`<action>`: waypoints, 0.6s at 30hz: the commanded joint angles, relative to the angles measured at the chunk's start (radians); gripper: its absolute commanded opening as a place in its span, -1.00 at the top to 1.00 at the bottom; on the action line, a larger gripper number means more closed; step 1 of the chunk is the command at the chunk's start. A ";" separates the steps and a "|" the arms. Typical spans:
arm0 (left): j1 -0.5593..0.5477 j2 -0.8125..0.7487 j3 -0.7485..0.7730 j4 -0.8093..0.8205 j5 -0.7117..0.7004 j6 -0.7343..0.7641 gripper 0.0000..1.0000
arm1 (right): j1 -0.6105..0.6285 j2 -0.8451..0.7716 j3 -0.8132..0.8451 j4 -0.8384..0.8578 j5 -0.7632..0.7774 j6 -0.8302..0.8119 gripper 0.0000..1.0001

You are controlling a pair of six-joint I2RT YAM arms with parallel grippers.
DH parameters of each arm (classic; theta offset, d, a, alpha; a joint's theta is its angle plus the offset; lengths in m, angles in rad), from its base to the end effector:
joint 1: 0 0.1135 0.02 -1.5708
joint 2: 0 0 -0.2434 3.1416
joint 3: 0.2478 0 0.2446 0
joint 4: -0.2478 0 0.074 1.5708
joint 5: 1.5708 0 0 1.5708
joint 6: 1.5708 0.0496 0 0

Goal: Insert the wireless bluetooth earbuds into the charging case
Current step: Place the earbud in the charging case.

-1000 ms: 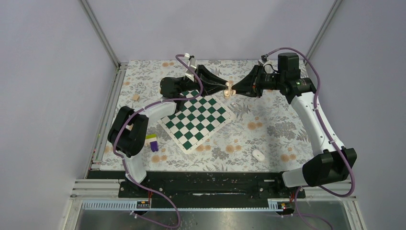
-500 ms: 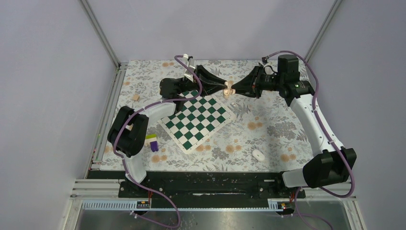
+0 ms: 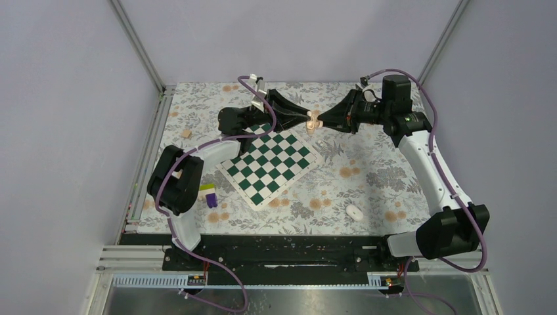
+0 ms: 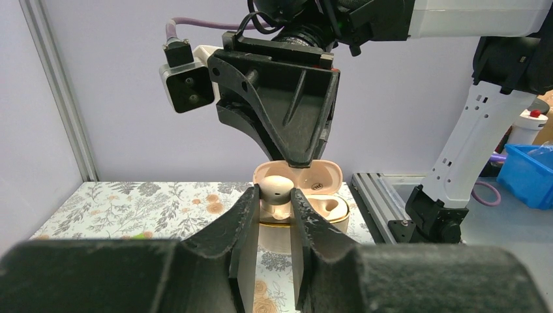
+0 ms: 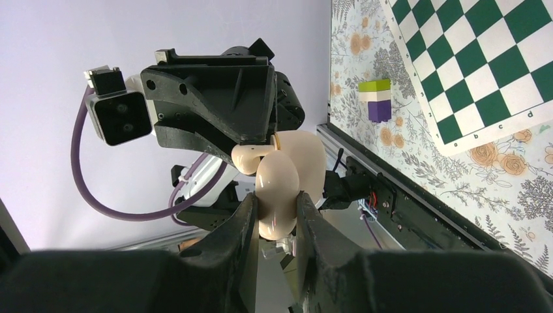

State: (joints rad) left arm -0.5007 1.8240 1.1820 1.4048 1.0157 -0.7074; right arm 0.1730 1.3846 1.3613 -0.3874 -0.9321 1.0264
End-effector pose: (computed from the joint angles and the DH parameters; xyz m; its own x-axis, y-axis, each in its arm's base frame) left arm 0.3124 -0.2190 0.3244 -0.0540 -0.3609 -0.9310 0.9958 -0.0883 -0.0235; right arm 0.2969 0.0923 0.3658 -0.9118 0.3584 -0.2006 -0.0922 0.2973 0.9503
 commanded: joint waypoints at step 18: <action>-0.004 -0.004 0.011 0.014 0.106 -0.044 0.68 | -0.020 -0.056 0.007 0.178 -0.019 0.043 1.00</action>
State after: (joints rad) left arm -0.4961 1.8236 1.1824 1.4078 1.0172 -0.7258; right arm 0.1699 1.3777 1.3476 -0.3515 -0.9360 1.0416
